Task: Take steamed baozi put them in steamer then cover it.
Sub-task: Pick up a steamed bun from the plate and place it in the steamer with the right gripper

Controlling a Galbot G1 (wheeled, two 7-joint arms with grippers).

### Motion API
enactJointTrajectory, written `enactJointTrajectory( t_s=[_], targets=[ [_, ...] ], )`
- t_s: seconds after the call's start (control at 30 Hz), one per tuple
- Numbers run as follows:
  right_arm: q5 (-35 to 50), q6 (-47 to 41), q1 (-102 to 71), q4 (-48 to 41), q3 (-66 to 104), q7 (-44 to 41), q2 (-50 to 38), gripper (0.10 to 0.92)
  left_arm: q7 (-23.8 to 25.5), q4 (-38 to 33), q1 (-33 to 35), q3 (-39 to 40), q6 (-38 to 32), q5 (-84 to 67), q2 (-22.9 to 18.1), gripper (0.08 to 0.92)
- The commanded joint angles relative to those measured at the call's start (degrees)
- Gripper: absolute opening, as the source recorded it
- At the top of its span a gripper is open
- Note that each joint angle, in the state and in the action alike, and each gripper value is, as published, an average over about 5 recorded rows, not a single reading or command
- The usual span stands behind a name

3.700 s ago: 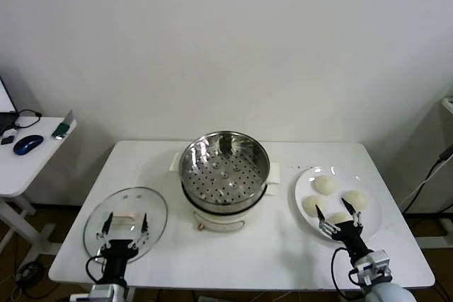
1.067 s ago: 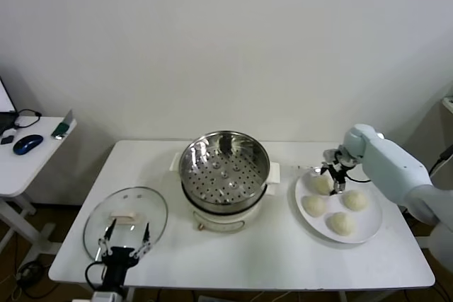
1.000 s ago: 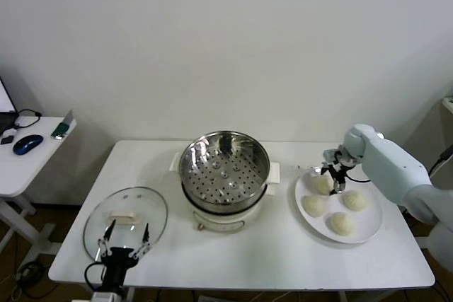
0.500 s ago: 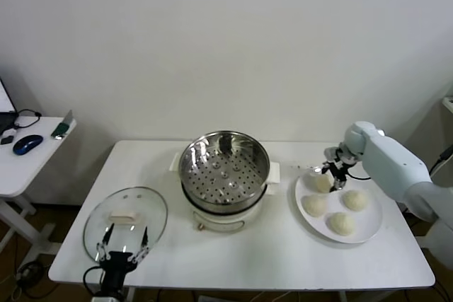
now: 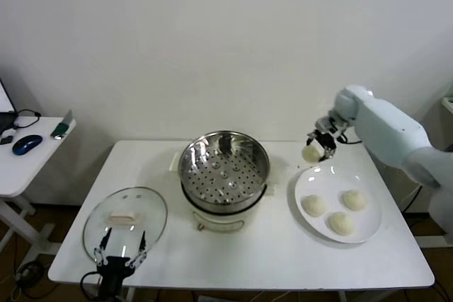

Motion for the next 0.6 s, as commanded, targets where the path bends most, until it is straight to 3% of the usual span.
enactJointTrajectory(
  t_s=[0.03,0.4,0.6],
  targets=[
    [2.45,11.62,12.88,6.61,-8.14,-1.22,7.61,0.7,0.14,-0.03,0.52,0.2,0.11,0.21,-0.06,0.823],
    [-9.31,19.75,9.23,11.26,-4.99,3.77,17.8,0.704,0.1,0.18,1.18,-0.1,-0.07,-0.19,0.07,0.823],
    [-17.0,21.75,4.25,9.47,-4.08,6.03,21.84,0.702,0.1,-0.05,1.63,-0.29,0.0,-0.78,0.23,0.823]
  ],
)
